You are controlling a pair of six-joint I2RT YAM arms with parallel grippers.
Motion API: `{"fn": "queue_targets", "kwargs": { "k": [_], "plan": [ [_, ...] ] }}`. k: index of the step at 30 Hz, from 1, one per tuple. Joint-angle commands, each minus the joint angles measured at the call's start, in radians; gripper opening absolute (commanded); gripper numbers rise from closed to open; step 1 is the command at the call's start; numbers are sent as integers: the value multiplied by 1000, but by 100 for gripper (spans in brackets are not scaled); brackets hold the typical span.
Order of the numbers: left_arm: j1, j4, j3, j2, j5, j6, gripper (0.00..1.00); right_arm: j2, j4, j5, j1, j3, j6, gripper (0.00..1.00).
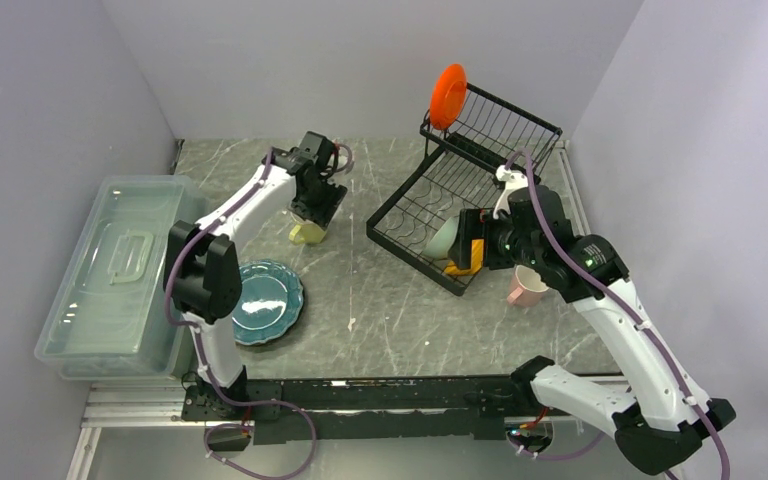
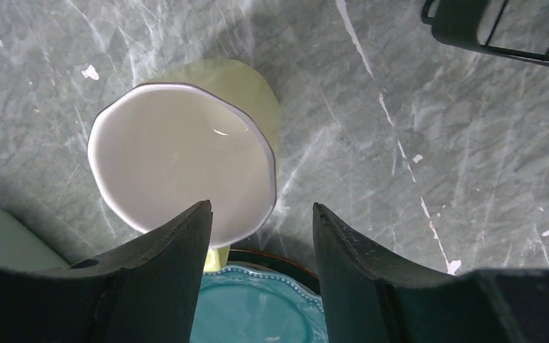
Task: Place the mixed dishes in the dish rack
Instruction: Pick up the cup at the center of the board.
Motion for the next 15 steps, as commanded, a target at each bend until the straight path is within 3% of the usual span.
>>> {"fn": "queue_targets", "kwargs": {
  "k": [1, 15],
  "plan": [
    [10, 38, 1, 28, 31, 16, 59, -24, 23, 30, 4, -4, -4, 100],
    [13, 48, 8, 80, 54, 4, 33, -24, 24, 35, 4, -14, -3, 100]
  ]
}}
